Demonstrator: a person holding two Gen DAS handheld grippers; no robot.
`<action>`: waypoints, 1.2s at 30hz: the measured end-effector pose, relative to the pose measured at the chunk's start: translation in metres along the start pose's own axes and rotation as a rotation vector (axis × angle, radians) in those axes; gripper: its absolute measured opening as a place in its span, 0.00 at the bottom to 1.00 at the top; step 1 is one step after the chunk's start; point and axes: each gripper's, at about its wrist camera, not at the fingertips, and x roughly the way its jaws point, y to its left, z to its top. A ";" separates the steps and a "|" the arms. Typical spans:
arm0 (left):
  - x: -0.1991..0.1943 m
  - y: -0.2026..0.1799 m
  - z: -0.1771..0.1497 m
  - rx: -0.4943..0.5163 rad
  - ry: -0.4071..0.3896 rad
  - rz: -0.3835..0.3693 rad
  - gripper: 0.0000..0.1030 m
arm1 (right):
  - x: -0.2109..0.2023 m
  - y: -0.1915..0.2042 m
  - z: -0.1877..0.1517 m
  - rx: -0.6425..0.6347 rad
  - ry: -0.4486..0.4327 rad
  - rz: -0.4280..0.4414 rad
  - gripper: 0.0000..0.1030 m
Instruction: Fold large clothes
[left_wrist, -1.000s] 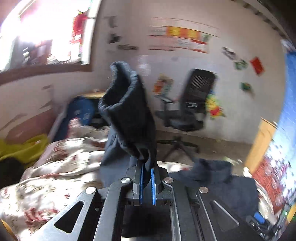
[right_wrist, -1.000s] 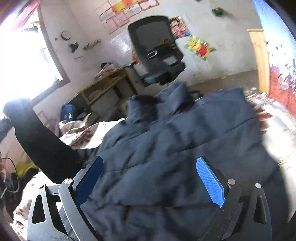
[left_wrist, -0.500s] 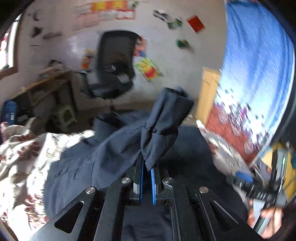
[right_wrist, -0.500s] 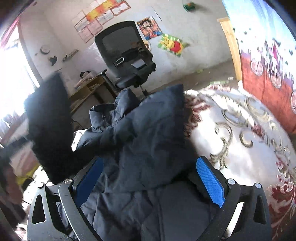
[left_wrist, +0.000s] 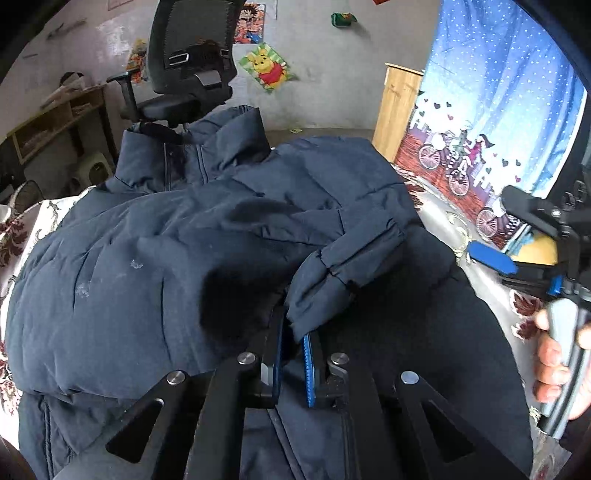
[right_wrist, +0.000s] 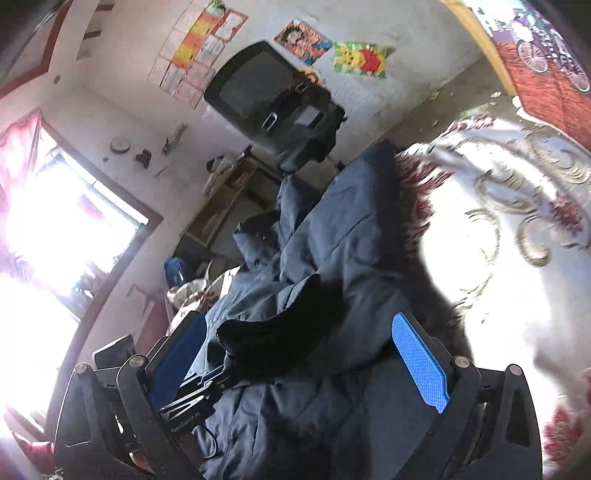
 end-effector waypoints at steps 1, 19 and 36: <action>-0.003 0.002 -0.001 -0.006 0.008 -0.022 0.11 | 0.007 0.001 -0.001 0.003 0.012 0.005 0.96; -0.074 0.045 -0.012 -0.126 -0.150 -0.024 0.96 | 0.085 0.021 -0.042 0.005 0.210 -0.153 0.41; -0.072 0.174 -0.014 -0.294 -0.057 0.385 0.96 | 0.056 0.080 -0.015 -0.315 0.018 -0.452 0.08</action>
